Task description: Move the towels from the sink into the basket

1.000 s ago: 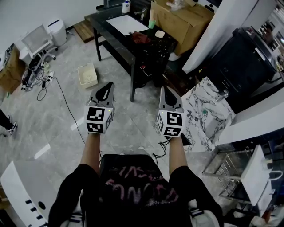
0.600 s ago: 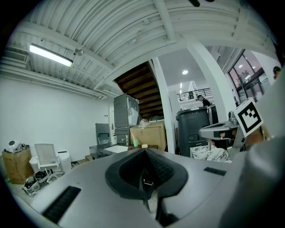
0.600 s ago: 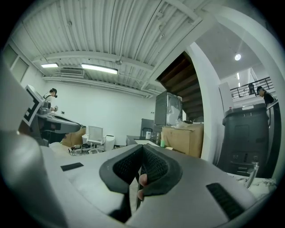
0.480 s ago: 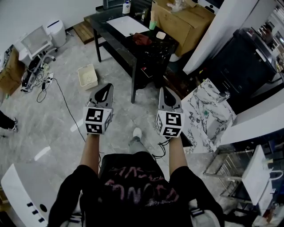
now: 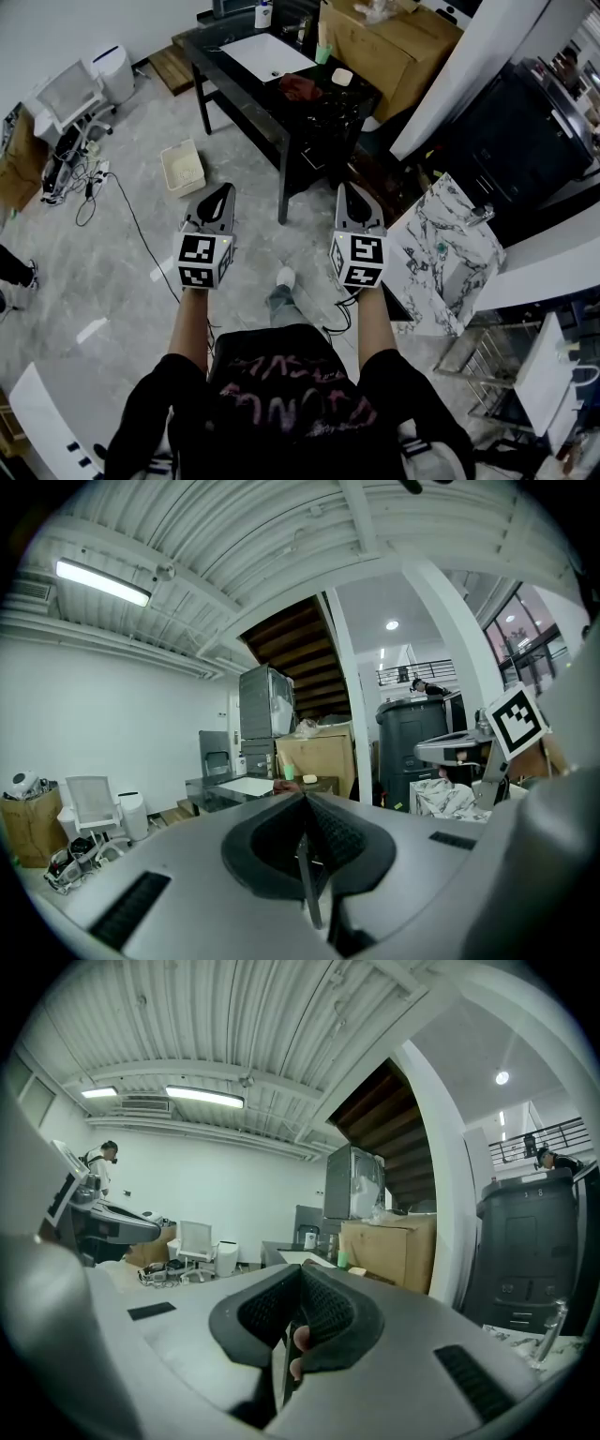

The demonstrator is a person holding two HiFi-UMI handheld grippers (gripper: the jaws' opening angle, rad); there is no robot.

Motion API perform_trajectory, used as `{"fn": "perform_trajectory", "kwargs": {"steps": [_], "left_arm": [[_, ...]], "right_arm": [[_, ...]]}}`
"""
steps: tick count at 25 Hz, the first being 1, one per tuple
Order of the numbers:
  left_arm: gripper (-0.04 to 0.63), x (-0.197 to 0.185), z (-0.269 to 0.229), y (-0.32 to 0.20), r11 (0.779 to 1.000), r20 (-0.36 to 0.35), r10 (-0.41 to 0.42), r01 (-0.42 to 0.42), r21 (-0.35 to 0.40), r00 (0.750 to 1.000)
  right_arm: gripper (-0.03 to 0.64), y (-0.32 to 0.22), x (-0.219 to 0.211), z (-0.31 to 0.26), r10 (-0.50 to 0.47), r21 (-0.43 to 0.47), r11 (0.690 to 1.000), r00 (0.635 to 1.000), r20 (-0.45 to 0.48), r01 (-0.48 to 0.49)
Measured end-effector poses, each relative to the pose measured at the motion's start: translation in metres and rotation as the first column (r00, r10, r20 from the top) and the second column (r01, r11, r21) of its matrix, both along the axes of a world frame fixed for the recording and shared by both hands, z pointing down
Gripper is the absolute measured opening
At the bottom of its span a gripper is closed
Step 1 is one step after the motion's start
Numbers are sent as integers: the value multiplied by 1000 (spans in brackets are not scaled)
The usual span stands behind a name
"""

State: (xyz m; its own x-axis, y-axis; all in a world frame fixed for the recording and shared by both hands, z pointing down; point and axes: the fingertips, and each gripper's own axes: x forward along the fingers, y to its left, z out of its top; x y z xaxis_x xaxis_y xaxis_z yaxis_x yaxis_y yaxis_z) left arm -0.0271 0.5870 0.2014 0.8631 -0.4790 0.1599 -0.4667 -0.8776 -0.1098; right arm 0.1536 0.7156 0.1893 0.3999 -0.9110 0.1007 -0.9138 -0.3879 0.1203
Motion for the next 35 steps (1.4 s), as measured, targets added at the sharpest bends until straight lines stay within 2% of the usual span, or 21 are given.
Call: {"fn": "perform_trajectory", "kwargs": {"steps": [8,12,20,25,30,35], "left_arm": [[17,45,17,-65,999,35,2,0,-38,999],[17,74,17,-113,998,25,-28,30,-53,999],[17,152,16,-193,997,35,-39,41,-60,999],[17,188,22,-222,997,56,-36,39,-63,998],[17,214,23,-235,999,87,-19,22,-34,996],[17,232,25,-249,999,85,8,-5,-45,996]], "right_arm": [[15,-68,50,13,9,-25,1000,1000,28,-8],[15,-109,83,14,5,-36,999,1000,29,-4],[15,-195,157,15,-20,-42,999,999,50,22],[15,-229,194,22,-21,-40,999,997,75,24],[15,-244,212,25,-24,-42,999,996,85,28],[15,-260,223,29,-18,-46,999,996,92,23]]}}
